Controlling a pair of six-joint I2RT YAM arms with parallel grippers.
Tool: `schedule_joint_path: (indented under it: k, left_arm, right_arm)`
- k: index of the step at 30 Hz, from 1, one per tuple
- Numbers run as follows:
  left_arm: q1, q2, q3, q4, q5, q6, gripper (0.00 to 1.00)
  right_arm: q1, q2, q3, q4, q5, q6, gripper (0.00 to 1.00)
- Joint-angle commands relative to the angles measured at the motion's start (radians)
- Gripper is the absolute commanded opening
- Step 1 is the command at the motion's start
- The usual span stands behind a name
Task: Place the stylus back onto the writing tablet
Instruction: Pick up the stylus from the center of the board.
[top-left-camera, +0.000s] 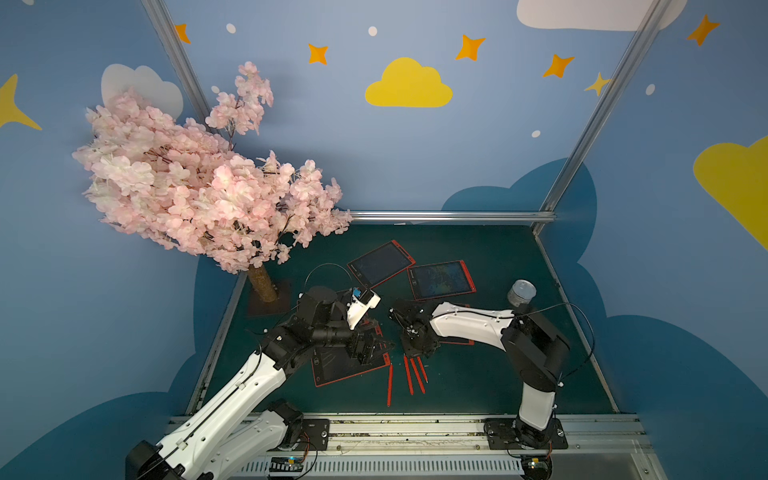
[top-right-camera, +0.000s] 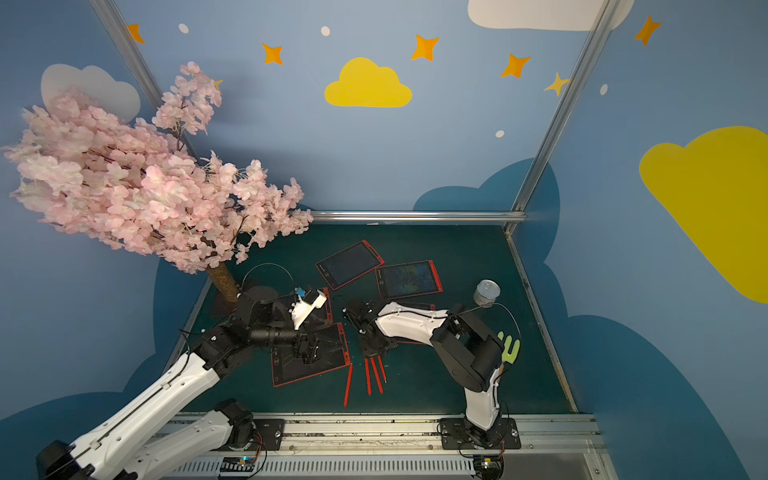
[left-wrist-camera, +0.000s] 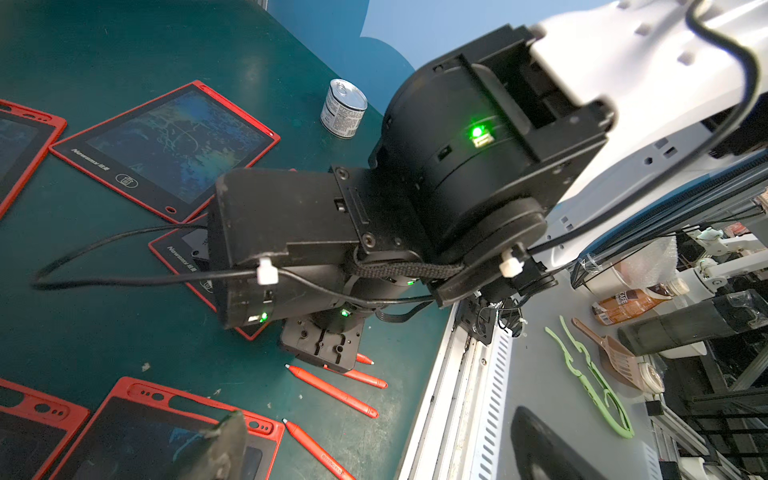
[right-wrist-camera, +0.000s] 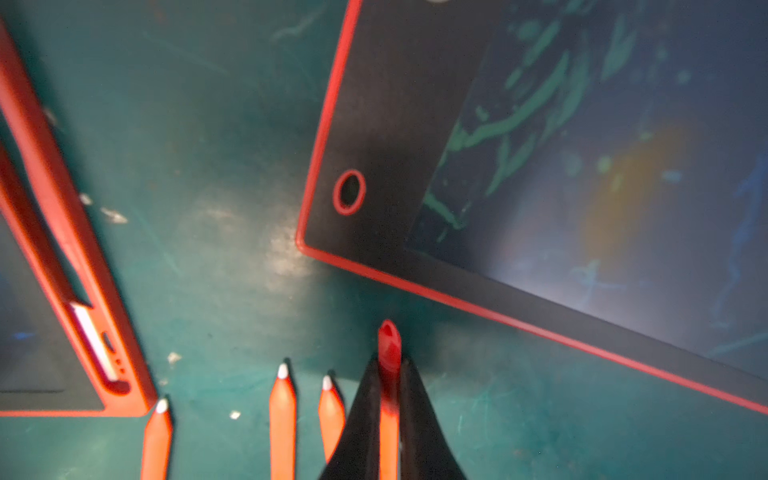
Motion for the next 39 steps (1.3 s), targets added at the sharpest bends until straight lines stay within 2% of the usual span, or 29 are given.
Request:
schedule_joint_path:
  k: [1,11,21,28,34,37,39]
  left_arm:
    - [0.005,-0.004,0.018,-0.003,0.017,0.001,0.98]
    - [0.005,-0.020,0.016,0.000,0.021,-0.004,0.98]
    - [-0.008,-0.022,-0.001,0.050,-0.008,-0.059,0.99]
    - [-0.060,0.024,-0.059,0.199,-0.074,-0.264,0.98]
    - [-0.084,0.092,-0.166,0.486,-0.025,-0.495,0.95]
    - [-0.112,0.162,-0.176,0.575,-0.015,-0.548,0.92]
    - [-0.125,0.214,-0.161,0.613,0.008,-0.574,0.90]
  right_arm:
    - [-0.012,0.051,0.007,0.031,0.046,-0.006,0.11]
    - [-0.016,0.029,-0.006,0.035,0.040,-0.003,0.03]
    - [-0.120,-0.258,-0.201,0.148,-0.113,-0.016,0.02]
    - [-0.281,-0.467,-0.324,0.225,-0.330,-0.041,0.03]
    - [-0.442,-0.604,-0.375,0.281,-0.592,-0.069,0.03]
    - [-0.530,-0.675,-0.411,0.332,-0.724,-0.057,0.03]
    - [-0.586,-0.721,-0.447,0.389,-0.807,-0.002,0.04]
